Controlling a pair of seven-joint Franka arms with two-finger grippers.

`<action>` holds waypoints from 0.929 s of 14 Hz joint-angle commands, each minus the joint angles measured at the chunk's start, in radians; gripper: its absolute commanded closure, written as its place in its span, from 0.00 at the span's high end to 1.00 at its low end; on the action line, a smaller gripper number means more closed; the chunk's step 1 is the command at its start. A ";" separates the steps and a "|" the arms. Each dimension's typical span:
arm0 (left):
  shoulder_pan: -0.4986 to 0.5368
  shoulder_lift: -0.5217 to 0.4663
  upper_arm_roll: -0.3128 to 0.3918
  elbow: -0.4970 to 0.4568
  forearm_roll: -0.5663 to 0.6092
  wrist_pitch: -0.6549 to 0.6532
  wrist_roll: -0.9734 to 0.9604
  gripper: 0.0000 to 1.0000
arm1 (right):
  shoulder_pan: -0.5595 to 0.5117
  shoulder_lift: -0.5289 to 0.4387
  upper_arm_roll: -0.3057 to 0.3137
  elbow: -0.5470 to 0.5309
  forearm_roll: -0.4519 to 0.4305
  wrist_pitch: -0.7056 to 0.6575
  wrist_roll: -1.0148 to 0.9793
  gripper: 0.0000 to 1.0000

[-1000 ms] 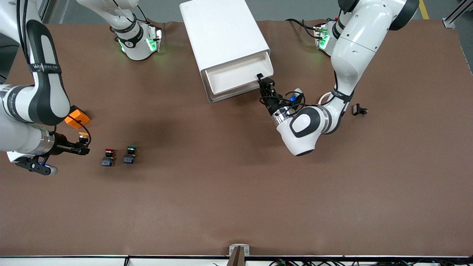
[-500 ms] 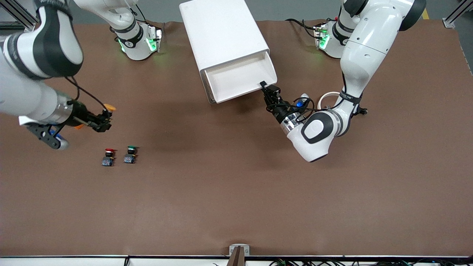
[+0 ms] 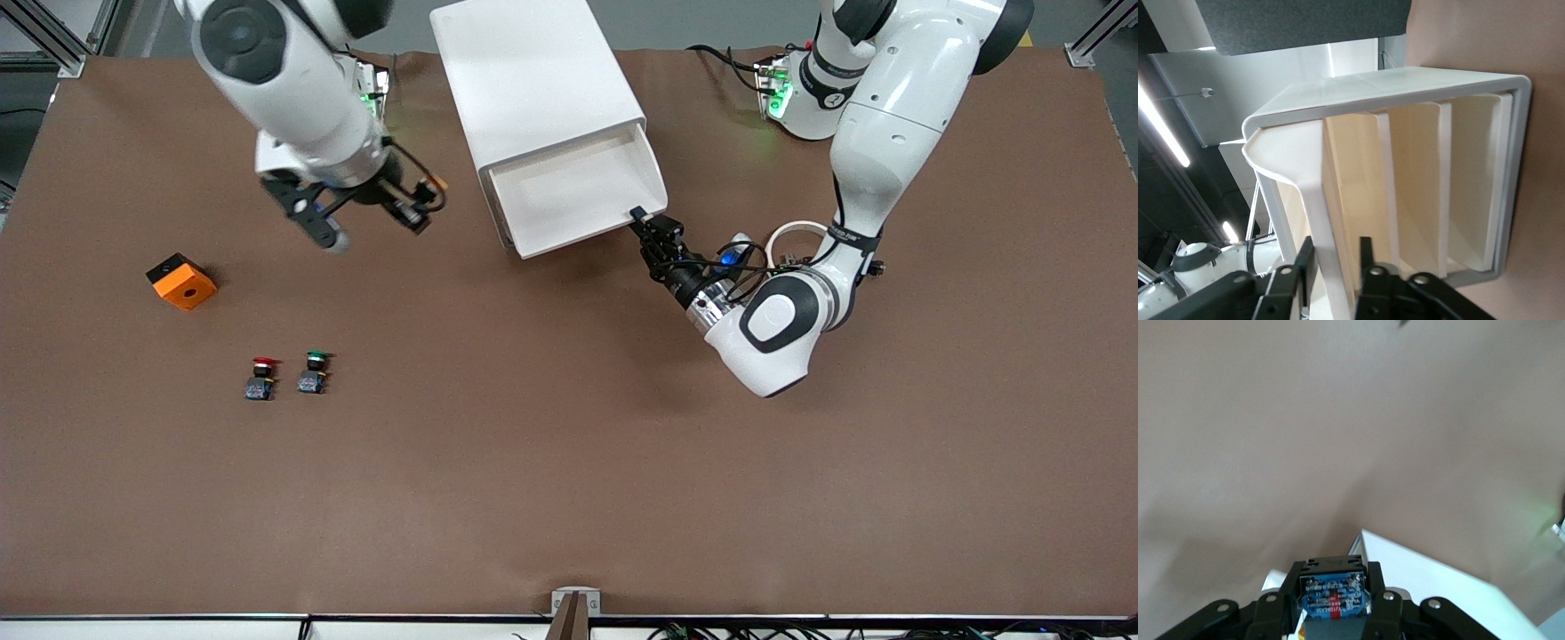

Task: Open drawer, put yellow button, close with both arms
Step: 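Carry the yellow button over the open drawer with the right gripper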

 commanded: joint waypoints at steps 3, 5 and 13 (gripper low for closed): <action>-0.001 -0.003 0.010 0.027 0.012 0.017 0.028 0.99 | 0.204 -0.005 -0.014 -0.018 -0.006 0.106 0.252 0.00; 0.004 -0.005 0.010 0.082 0.084 0.009 0.036 1.00 | 0.247 -0.003 -0.014 -0.018 -0.011 0.141 0.332 0.00; 0.007 -0.048 0.010 0.271 0.311 0.011 0.528 1.00 | 0.356 0.086 -0.015 0.000 -0.086 0.232 0.466 0.00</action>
